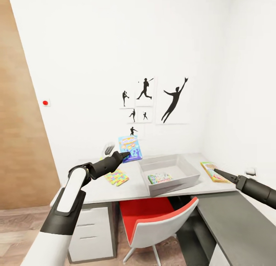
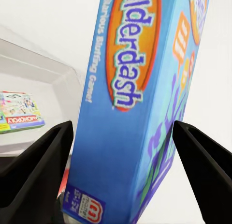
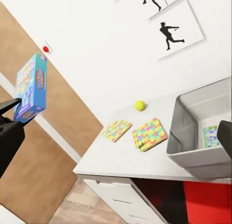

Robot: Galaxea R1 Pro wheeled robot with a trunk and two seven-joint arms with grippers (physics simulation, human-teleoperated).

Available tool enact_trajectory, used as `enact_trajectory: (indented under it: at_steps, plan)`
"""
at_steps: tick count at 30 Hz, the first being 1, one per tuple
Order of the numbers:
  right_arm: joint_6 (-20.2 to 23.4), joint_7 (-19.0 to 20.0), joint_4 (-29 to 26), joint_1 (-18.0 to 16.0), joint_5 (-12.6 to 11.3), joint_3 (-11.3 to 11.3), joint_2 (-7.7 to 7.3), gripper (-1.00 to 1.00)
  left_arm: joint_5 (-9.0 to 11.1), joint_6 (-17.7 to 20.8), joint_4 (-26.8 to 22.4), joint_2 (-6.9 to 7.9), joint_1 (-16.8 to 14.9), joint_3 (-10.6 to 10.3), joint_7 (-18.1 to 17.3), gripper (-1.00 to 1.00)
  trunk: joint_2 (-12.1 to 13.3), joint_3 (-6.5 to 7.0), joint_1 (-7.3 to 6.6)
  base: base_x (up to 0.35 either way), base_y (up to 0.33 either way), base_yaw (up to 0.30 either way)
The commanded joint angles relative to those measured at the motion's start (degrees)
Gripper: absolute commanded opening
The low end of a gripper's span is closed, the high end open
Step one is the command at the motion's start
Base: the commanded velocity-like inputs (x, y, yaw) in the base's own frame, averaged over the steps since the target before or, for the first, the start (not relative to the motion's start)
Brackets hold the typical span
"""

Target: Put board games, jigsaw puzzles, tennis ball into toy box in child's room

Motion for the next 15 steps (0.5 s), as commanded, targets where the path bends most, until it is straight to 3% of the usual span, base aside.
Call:
enact_trajectory:
  at_steps: [1, 15]
  plan:
    - [0.2, 0.2, 0.0, 0.0, 0.0, 0.0, 0.00, 1.00, 0.7, -0.1, 0.0, -0.02, 0.0, 0.0, 0.6, -1.00, 0.0, -0.03, 0.02, 0.000, 0.000, -0.281]
    - [0.2, -0.1, 0.0, 0.0, 0.0, 0.0, 0.03, 1.00, 0.6, -2.3, 0.4, 0.02, 0.0, 0.4, 0.9, -1.00, 0.0, -0.03, 0.02, 0.000, 0.000, -0.281]
